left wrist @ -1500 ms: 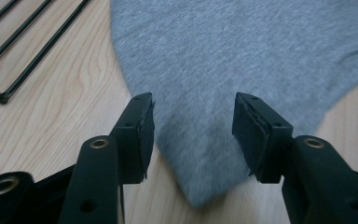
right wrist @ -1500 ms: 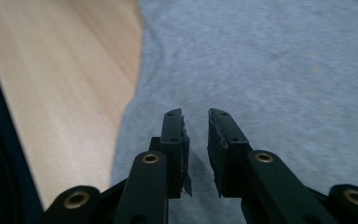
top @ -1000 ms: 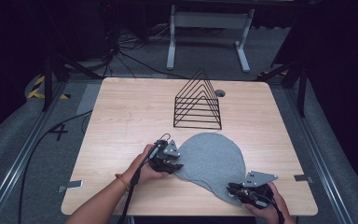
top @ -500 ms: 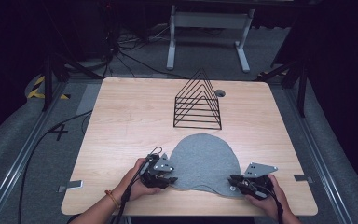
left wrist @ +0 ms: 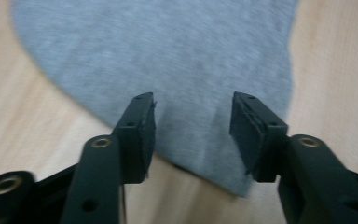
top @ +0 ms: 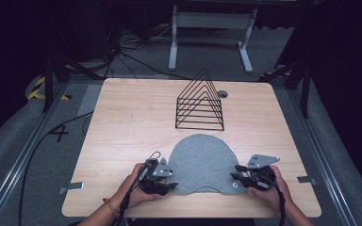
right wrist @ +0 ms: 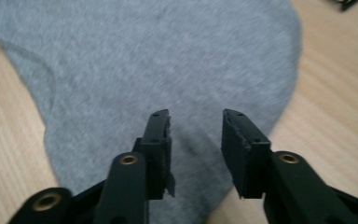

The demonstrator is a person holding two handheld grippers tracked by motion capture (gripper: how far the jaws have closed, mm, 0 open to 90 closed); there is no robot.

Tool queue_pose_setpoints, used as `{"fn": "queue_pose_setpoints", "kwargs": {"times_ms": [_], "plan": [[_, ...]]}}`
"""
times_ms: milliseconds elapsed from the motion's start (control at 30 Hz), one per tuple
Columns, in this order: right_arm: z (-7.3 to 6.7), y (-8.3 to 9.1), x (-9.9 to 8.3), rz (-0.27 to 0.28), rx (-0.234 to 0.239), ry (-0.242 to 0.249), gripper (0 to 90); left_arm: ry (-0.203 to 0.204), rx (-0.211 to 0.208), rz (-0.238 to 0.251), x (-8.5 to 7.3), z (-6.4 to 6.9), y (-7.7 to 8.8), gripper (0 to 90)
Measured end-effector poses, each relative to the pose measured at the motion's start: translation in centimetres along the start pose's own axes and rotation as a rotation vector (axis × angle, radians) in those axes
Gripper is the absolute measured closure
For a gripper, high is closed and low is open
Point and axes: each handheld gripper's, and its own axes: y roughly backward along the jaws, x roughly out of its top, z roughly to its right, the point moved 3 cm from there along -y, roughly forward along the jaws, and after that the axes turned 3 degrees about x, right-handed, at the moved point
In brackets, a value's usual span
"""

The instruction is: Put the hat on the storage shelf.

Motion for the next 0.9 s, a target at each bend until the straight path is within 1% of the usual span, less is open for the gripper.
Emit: {"fn": "queue_pose_setpoints", "kwargs": {"times_ms": [33,67,100,133,167,200,233,267,300,333,367,400,433,467,533,567,600,633,667,700,733,800,833,867,900], "plan": [[0.3,0.2,0.3,0.009,-0.004,-0.014,55.6,0.025,0.022,0.017,0.2,-0.6,0.1,45.6],[0.7,0.3,0.5,0.008,-0.009,-0.02,52.8,0.06,0.034,0.034,0.5,-1.3,0.2,43.9],[1.2,0.3,0.8,0.002,-0.015,-0.023,50.9,0.085,0.041,0.041,0.7,-2.1,0.1,41.6],[1.6,0.3,1.2,0.002,-0.023,-0.028,49.7,0.094,0.062,0.039,0.9,-2.8,0.0,40.1],[2.1,0.2,1.5,-0.001,-0.031,-0.032,47.8,0.101,0.073,0.033,1.0,-3.3,-0.2,38.5],[2.5,0.0,1.7,-0.005,-0.035,-0.035,46.6,0.124,0.073,0.018,1.2,-4.1,-0.7,37.3],[3.1,-0.3,2.2,-0.012,-0.045,-0.042,45.9,0.141,0.073,0.014,1.4,-4.7,-1.1,35.9],[3.6,-0.7,2.5,-0.013,-0.048,-0.047,45.4,0.151,0.077,0.01,1.5,-5.2,-1.5,34.9],[4.0,-1.2,2.7,-0.024,-0.039,-0.059,43.4,0.161,0.074,0.002,1.7,-5.6,-1.9,34.9],[4.4,-1.7,3.0,-0.037,-0.029,-0.062,42.7,0.158,0.075,-0.007,1.9,-5.9,-2.2,34.2],[4.6,-2.1,3.2,-0.046,-0.035,-0.056,42.2,0.158,0.075,-0.007,1.9,-5.9,-2.2,32.8],[4.8,-2.7,3.6,-0.053,-0.03,-0.056,41.9,0.163,0.081,-0.012,2.4,-6.6,-2.9,31.8],[5.0,-3.0,3.8,-0.053,-0.022,-0.061,41.4,0.168,0.082,-0.02,2.6,-6.9,-3.2,31.7],[5.1,-3.5,4.0,-0.053,-0.019,-0.065,40.5,0.18,0.089,-0.016,2.9,-7.3,-3.5,31.1],[5.3,-4.3,4.6,-0.058,-0.02,-0.067,37.7,0.172,0.077,0.003,3.2,-7.7,-3.8,30.6],[5.4,-4.7,4.8,-0.062,-0.021,-0.075,36.1,0.168,0.076,-0.003,3.3,-7.7,-4.0,30.7],[5.5,-4.9,4.9,-0.067,-0.021,-0.082,35.5,0.164,0.085,-0.018,3.3,-7.7,-4.3,30.3],[5.6,-5.2,5.0,-0.072,-0.02,-0.083,35.1,0.158,0.07,-0.039,3.3,-7.7,-4.5,29.3],[5.7,-5.5,5.1,-0.079,-0.025,-0.084,33.1,0.158,0.07,-0.039,3.3,-7.7,-4.5,27.9],[5.8,-5.8,5.1,-0.088,-0.028,-0.089,31.1,0.154,0.055,-0.046,3.3,-7.4,-4.9,26.9],[5.8,-5.8,5.1,-0.088,-0.028,-0.089,31.1,0.154,0.055,-0.046,3.3,-7.4,-4.9,26.6],[5.8,-6.1,5.1,-0.086,-0.018,-0.109,27.4,0.148,0.061,-0.044,3.4,-7.4,-4.9,26.6],[5.8,-6.1,5.2,-0.086,-0.021,-0.108,26.9,0.145,0.054,-0.044,3.4,-7.3,-4.9,26.5],[5.7,-6.2,5.2,-0.087,-0.024,-0.094,28.8,0.131,0.044,-0.052,3.4,-7.2,-4.9,26.7],[5.6,-6.1,5.2,-0.086,-0.018,-0.089,32.1,0.126,0.037,-0.049,3.5,-7.1,-4.9,28.1]]}}
